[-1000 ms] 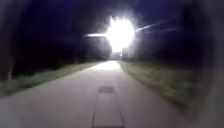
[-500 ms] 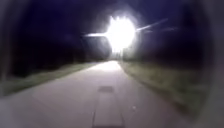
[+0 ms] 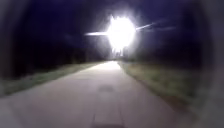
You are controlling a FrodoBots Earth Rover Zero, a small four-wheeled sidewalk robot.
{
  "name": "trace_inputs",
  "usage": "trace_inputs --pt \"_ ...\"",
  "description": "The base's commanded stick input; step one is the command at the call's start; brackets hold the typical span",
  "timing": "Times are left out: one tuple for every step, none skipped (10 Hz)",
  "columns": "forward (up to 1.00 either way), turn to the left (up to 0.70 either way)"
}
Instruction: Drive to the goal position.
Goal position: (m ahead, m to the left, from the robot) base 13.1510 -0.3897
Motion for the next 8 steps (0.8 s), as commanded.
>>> trace_inputs --pt "1.00 0.00" --pt "1.00 0.00" --pt "1.00 0.00" --pt "1.00 0.00" --pt "1.00 0.00" --pt "1.00 0.00" --pt "1.00 0.00" --pt "1.00 0.00"
